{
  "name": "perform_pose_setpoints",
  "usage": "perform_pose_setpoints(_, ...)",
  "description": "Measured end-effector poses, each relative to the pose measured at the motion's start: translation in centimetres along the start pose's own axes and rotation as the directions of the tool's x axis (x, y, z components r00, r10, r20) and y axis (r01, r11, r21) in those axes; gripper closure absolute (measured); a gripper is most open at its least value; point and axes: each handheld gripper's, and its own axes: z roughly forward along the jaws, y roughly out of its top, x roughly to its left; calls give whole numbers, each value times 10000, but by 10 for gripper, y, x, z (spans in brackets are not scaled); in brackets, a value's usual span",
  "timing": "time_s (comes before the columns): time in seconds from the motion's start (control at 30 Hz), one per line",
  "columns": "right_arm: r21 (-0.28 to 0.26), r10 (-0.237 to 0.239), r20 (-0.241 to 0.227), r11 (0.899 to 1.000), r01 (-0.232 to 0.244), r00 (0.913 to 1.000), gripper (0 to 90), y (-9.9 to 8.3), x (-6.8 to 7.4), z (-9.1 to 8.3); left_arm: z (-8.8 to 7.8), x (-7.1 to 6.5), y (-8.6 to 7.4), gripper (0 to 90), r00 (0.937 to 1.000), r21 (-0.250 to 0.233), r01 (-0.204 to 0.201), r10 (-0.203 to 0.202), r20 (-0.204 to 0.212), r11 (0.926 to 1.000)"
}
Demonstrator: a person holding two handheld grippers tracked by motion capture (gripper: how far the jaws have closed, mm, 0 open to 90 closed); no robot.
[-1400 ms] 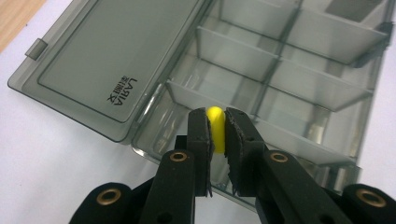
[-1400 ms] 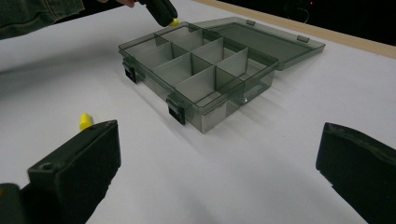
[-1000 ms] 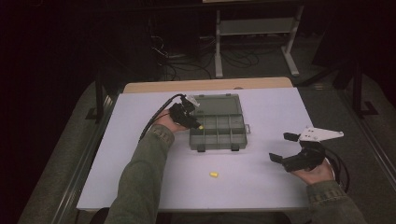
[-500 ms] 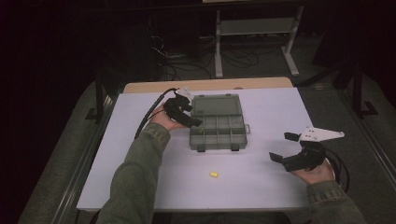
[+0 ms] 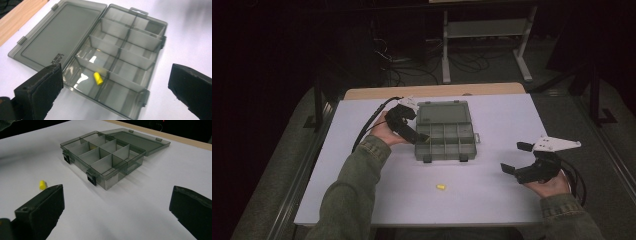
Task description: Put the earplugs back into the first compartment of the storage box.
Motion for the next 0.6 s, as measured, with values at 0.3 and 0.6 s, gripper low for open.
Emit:
perform_pose_setpoints(0.3, 44, 30, -13, 10000, -30, 10000, 0, 0, 0, 0, -7, -24, 3, 0, 9961, -257, -832, 839, 269, 9962)
perform_pose_setpoints(0.6, 51, 18, -35, 10000, -18, 10000, 0, 0, 1, 0, 2, -53, 7, 4, 9810, -75, -1792, 1793, 747, 9838)
